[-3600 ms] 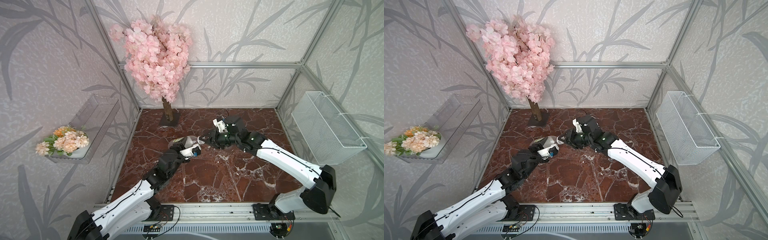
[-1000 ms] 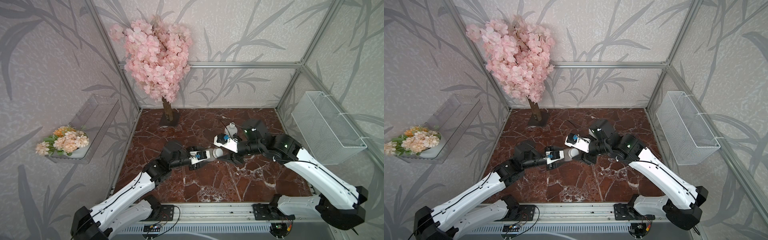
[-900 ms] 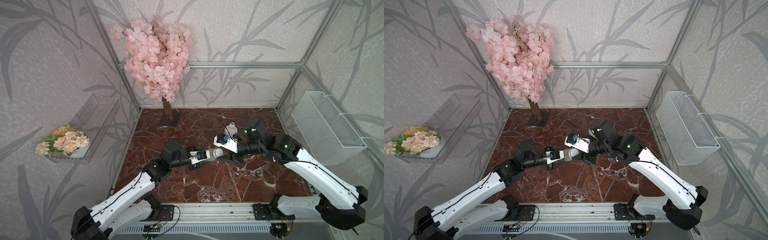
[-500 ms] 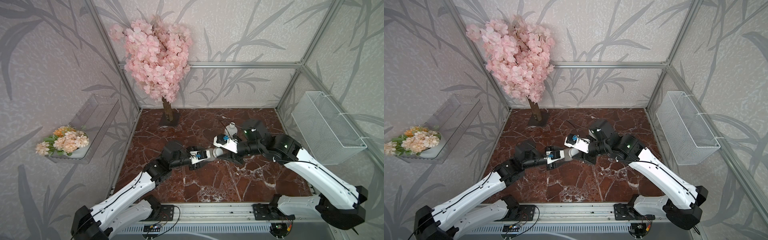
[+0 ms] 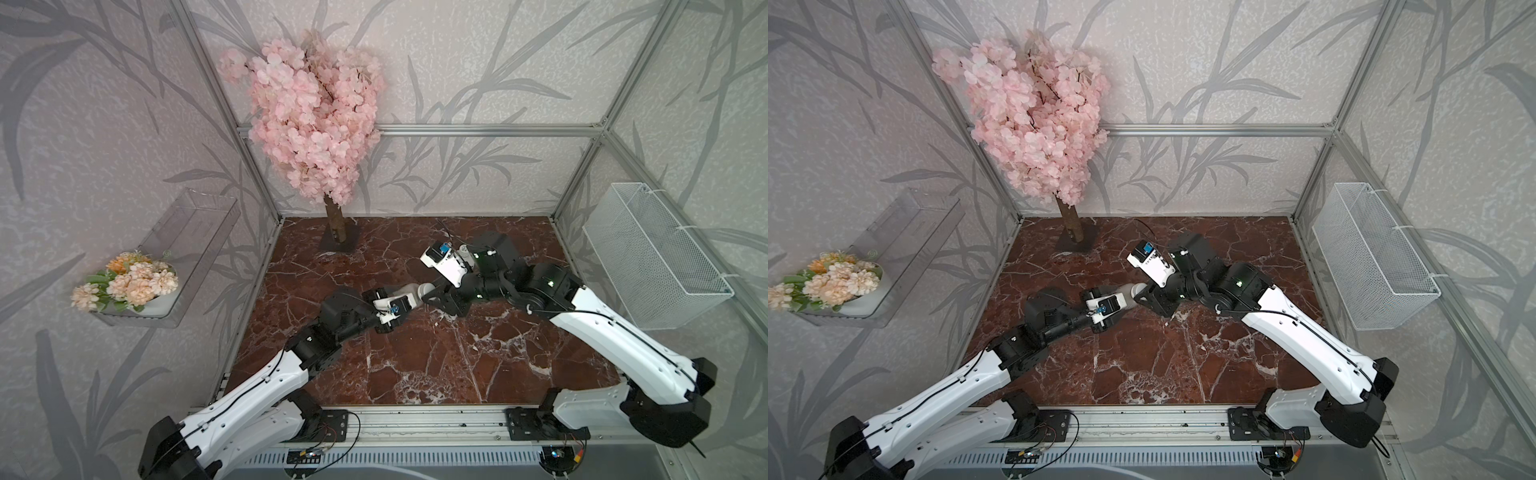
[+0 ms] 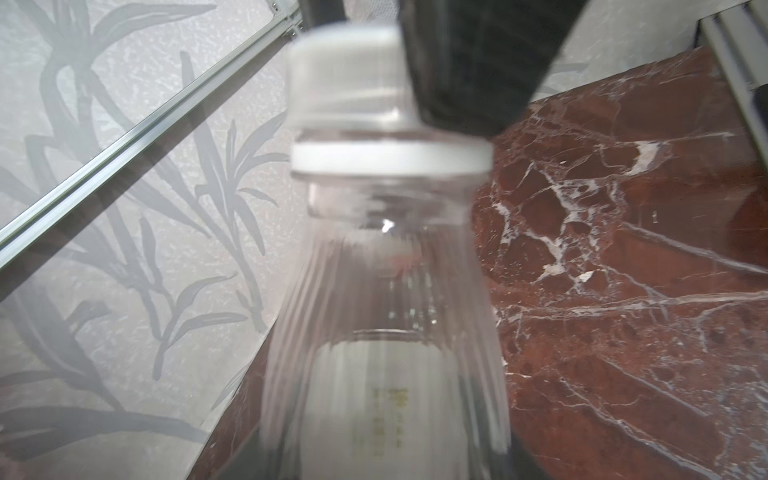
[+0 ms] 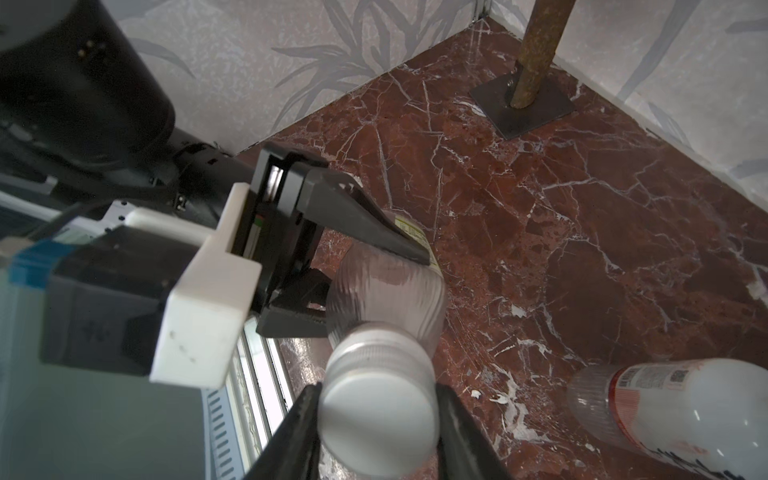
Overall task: Screw on the bottle caps
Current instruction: Screw the bottle cap onto the plastic bottle.
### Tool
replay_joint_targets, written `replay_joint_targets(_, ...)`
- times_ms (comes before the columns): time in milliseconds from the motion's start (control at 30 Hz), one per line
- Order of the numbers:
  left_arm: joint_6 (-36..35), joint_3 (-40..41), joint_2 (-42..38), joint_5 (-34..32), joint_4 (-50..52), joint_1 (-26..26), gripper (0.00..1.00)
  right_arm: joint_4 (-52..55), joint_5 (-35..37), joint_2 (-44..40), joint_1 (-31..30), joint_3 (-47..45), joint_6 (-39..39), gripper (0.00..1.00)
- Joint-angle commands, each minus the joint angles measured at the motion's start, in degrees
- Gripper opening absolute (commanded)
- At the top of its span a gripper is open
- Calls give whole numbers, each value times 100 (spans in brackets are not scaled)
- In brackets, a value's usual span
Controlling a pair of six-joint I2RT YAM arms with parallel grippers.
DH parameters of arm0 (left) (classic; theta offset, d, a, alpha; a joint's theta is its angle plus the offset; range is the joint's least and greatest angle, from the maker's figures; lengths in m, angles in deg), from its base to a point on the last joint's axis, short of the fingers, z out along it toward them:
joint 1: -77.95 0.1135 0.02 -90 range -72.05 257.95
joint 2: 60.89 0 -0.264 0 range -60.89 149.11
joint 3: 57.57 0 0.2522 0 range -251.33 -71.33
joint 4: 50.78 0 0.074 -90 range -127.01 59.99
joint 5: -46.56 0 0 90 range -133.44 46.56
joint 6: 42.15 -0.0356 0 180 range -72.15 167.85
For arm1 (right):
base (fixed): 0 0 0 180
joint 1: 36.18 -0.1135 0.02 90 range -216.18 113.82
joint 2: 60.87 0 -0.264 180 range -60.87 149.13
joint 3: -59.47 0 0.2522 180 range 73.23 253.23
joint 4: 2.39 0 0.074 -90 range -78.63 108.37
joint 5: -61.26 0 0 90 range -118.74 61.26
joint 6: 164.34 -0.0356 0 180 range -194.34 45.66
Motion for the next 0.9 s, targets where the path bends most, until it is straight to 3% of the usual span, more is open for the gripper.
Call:
replay_joint_targets(0, -206, -102, -143, -616, -1340, -14, 46, 105, -111, 330, -85, 96, -1347, 0)
replay_joint_targets(333, -788, 199, -235, -1214, -1826, -19, 46, -1058, -746, 320, 151, -449, -3790, 0)
replay_joint_targets(733, -1776, 328, -61, -1643, -2005, -24, 46, -1791, -1133, 591, 164, -791, -5368, 0)
replay_joint_targets(867, -1842, 425, -27, -1721, -2052, -23, 46, -2004, -1236, 642, 178, -831, -5489, 0)
